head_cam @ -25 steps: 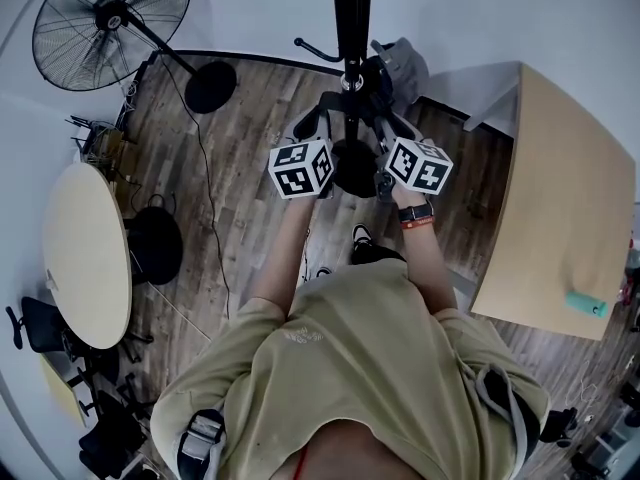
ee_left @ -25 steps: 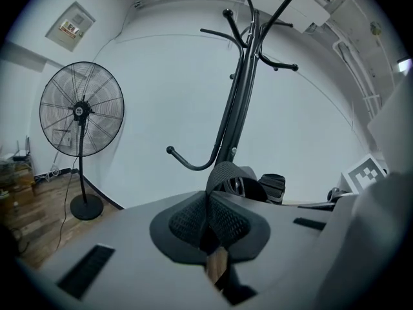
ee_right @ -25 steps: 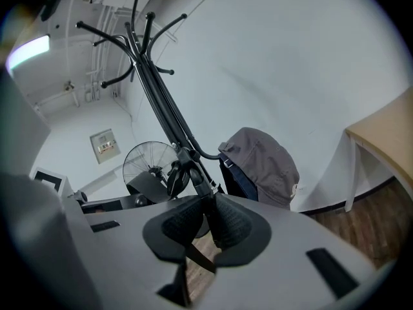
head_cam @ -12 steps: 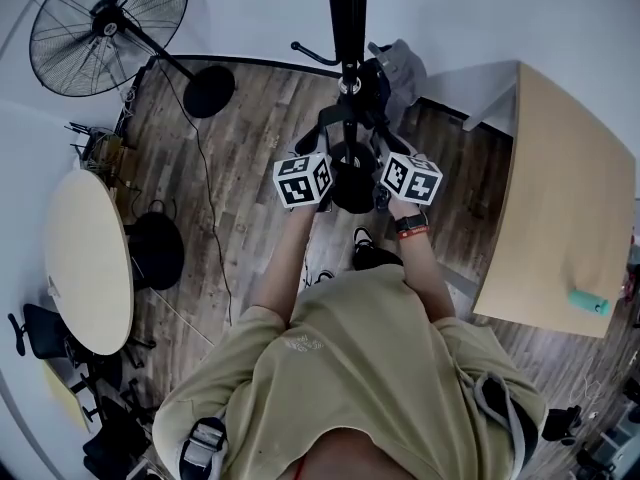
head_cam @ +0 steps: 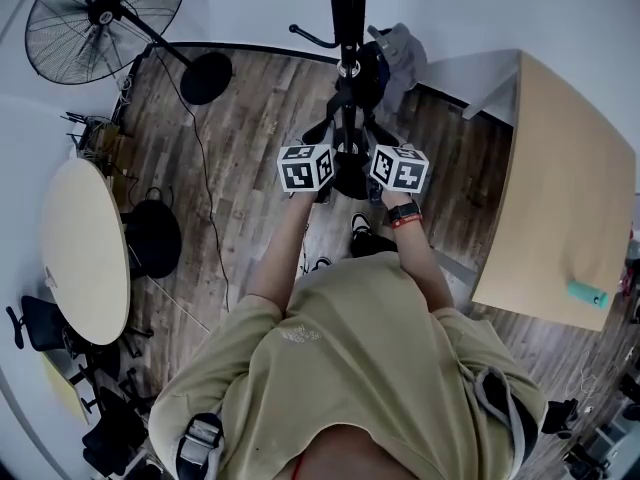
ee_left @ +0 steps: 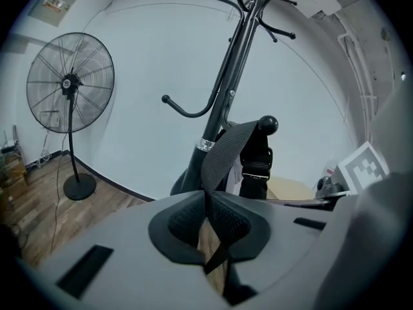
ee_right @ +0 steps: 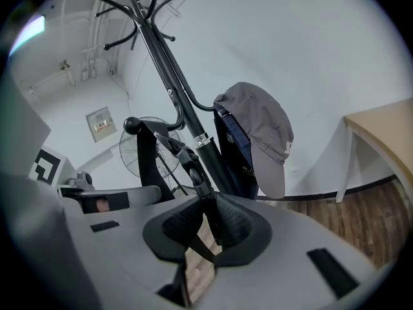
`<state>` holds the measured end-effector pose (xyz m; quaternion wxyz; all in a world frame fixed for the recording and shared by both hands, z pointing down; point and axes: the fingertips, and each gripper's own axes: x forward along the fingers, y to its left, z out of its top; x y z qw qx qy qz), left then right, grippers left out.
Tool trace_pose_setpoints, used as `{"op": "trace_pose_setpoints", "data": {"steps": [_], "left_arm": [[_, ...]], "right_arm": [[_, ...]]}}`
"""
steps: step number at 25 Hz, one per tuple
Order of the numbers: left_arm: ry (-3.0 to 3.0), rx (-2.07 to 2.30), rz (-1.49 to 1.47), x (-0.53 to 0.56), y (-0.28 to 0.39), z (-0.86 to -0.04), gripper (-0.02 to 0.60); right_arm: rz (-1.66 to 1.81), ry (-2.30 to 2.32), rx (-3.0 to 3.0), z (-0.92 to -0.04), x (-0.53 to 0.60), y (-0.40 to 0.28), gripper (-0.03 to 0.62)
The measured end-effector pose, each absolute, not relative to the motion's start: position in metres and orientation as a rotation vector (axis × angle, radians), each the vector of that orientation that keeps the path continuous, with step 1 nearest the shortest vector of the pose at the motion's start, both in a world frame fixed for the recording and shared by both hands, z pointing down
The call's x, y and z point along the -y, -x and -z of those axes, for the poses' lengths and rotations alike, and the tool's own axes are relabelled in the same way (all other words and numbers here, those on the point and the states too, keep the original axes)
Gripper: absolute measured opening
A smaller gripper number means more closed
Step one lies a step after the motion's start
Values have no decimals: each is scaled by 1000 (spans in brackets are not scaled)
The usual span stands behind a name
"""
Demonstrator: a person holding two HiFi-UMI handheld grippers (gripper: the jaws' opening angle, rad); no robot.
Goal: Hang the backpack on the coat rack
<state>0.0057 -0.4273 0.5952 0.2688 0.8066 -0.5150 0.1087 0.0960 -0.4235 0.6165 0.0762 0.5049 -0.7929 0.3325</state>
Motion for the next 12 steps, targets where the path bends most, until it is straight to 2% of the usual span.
{"op": "trace_pose_setpoints", "data": {"steps": [12], "left_arm": [[-2222,1346,-348,422,-21,-600,28]], "right_arm": [[-977,-1480,2383,-622,420,-86,78]]}}
